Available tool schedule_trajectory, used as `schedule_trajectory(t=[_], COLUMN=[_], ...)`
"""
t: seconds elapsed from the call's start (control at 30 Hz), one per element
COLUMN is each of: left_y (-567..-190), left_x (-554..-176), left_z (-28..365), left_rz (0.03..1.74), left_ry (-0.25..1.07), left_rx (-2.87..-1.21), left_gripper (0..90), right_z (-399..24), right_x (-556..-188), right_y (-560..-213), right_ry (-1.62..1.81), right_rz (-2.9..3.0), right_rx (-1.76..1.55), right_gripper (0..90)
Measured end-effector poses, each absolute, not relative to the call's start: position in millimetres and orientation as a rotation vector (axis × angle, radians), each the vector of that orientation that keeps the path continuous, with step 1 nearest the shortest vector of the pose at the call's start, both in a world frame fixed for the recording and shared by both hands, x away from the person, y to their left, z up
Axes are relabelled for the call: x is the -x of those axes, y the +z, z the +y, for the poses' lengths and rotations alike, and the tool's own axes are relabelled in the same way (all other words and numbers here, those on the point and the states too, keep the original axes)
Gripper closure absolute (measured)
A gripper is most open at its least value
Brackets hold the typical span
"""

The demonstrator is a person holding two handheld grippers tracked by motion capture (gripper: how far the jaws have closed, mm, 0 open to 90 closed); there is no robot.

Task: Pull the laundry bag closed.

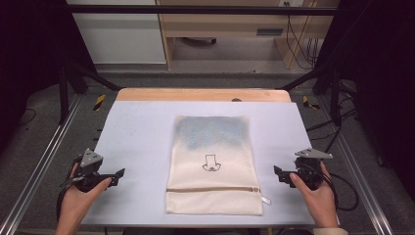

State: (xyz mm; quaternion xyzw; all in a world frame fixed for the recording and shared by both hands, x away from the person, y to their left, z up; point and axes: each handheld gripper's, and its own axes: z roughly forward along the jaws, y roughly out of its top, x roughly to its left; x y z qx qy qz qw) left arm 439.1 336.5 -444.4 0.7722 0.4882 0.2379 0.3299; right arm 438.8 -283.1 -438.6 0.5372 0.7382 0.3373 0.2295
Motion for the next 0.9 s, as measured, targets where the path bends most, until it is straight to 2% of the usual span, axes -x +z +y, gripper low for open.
schedule_trajectory(t=[0.43,0.9], left_y=[-450,-453], left_x=[-439,-436], left_z=[337,329], left_rz=[1.303,1.298], left_ry=[0.627,0.610], left_rx=[-2.093,-2.159], left_gripper=[8.9,8.9], right_z=[-282,-278], right_x=[-424,-416], right_y=[-463,-470], right_ry=[0.886,0.862], right_rz=[2.047,2.071], right_rx=[-1.504,-1.514], right_gripper=[7.6,7.1])
